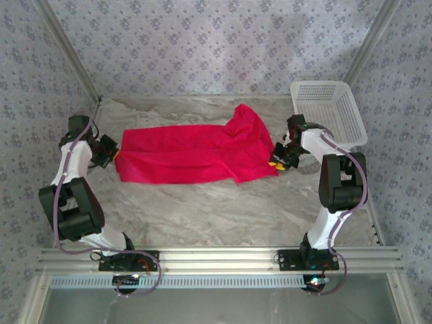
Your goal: Fold the inside-out t-shirt
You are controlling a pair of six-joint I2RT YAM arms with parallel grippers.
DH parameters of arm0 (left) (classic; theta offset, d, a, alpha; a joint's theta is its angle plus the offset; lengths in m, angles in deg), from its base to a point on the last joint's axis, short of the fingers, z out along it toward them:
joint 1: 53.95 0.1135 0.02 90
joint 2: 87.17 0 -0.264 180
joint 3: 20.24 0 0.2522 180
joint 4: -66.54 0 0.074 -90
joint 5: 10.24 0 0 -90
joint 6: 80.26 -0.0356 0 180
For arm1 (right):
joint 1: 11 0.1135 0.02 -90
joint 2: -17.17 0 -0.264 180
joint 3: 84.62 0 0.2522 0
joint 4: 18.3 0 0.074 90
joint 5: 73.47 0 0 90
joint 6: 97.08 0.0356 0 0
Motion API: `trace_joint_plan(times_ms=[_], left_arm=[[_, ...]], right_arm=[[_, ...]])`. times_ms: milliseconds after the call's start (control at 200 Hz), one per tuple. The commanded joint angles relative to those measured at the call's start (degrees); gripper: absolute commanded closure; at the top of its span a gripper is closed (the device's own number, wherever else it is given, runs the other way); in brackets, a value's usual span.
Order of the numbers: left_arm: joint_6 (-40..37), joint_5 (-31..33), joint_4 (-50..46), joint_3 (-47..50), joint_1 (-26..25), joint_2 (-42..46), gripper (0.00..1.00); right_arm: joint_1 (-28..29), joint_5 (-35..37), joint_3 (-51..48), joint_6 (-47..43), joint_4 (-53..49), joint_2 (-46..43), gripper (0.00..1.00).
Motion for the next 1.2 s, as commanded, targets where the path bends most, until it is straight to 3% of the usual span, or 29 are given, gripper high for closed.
trace_joint_plan(times_ms=[0, 310, 350, 565, 875, 1014, 1194], left_arm=[[-1.2, -0.4, -0.7, -1.4, -0.2, 1.2, 1.00], [-1.2, -0.4, -0.7, -1.4, -0.2, 1.0, 1.00], [-1.1, -0.4, -0.7, -1.5, -0.2, 1.0, 1.00], [-1.4, -0.1, -2.3, -2.0, -0.2, 1.1, 1.00], [-0.8, -1.0, -2.8, -4.3, -0.2, 1.7, 1.00], [0.6, -3.5, -5.1, -13.8, -0.2, 0.4, 1.00], [1.3, -6.2, -12.9, -41.2, -0.2, -4.1, 1.00]], right_arm=[[0.5, 0.8, 1.4, -0.6, -1.7, 0.0, 0.71], [0.5, 1.5, 1.6, -1.2, -1.1, 2.3, 0.64], [0.5, 1.4, 1.6, -1.2, -0.9, 2.6, 0.67], [0.5, 2.1, 2.3, -1.2, -1.0, 1.9, 1.00], [0.6, -0.4, 6.0, 0.2, 0.4, -6.7, 1.00], [-0.3, -0.8, 18.5, 2.3, -1.2, -8.0, 1.00], [-3.3, -1.4, 45.5, 5.8, -6.6, -5.9, 1.00]])
